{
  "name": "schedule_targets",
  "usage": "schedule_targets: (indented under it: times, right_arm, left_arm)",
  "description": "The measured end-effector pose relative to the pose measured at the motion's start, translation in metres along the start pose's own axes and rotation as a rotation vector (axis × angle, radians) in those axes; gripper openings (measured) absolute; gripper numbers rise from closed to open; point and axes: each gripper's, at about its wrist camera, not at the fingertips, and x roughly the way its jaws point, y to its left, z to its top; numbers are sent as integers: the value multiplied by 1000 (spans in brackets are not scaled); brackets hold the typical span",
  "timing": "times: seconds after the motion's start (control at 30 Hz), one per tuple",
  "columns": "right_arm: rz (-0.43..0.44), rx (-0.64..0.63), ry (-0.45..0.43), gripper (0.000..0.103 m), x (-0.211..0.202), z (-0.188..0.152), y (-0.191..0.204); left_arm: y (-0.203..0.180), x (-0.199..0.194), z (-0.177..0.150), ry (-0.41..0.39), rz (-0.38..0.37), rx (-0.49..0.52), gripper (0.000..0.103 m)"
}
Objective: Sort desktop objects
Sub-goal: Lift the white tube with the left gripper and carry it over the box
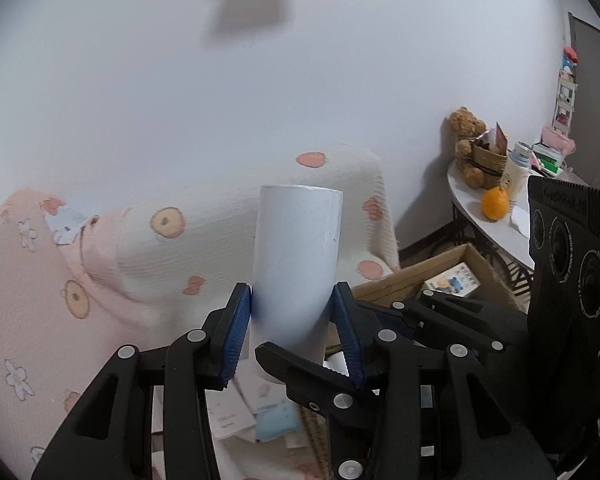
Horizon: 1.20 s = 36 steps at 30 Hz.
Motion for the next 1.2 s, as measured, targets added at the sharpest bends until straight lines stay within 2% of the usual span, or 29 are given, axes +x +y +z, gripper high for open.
schedule_targets:
  times: [0.27, 0.47, 0.67, 0.93, 1.2]
  right_arm:
    - [-52, 29, 55, 43, -10, -7, -23]
    - [-97, 85, 121, 43, -16, -5, -42]
    - [-133, 89, 179, 43, -20, -6, -50]
    - [-164, 96, 325, 43, 2, -17, -70]
    - [-167, 118, 465, 44, 17, -27, -88]
  left_arm:
    - [-26, 22, 1, 57, -70, 14, 46]
    - [-35, 38, 5, 113, -150, -22, 46]
    - [-41, 52, 5, 156, -208, -43, 46]
    - [-39, 83, -6, 269, -268, -74, 46]
    - [-35, 114, -18, 363, -345, -149, 46]
